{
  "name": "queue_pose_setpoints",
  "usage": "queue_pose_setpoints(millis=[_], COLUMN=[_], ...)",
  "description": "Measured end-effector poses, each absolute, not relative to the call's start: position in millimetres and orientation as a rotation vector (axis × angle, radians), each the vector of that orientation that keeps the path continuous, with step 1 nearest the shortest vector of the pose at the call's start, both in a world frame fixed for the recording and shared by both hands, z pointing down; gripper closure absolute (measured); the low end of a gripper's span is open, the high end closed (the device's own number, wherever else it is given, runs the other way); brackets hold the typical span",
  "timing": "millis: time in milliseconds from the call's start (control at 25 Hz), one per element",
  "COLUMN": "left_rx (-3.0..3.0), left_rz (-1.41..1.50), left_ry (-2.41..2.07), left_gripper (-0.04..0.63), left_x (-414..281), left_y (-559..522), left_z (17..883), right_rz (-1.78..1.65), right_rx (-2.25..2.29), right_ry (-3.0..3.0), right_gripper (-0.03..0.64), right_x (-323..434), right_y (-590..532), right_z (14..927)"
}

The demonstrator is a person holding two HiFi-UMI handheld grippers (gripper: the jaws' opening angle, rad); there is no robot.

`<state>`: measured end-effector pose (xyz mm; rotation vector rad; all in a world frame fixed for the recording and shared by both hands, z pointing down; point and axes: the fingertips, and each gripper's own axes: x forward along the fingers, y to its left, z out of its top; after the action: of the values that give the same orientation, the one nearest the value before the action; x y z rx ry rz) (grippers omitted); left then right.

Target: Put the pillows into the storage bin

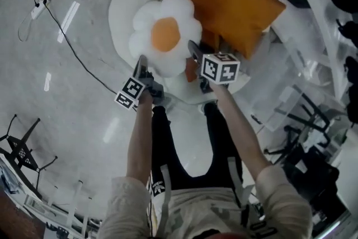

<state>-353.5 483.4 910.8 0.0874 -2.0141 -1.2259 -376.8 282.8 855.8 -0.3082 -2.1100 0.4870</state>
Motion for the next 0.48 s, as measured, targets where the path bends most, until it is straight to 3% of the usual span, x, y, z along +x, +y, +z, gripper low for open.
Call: queue_pose_setpoints(millis=[480], left_rx=[0.413], left_rz=[-1.112], left_ry=[-2.271], left_gripper=[0.569], left_x=[-323], left_y=[503], left_z=[583], right_rz=[0.658], right_rx=[-0.309], right_ry=[-2.393], right_gripper=[0.531], right_x=[-319], right_y=[294], right_z=[543])
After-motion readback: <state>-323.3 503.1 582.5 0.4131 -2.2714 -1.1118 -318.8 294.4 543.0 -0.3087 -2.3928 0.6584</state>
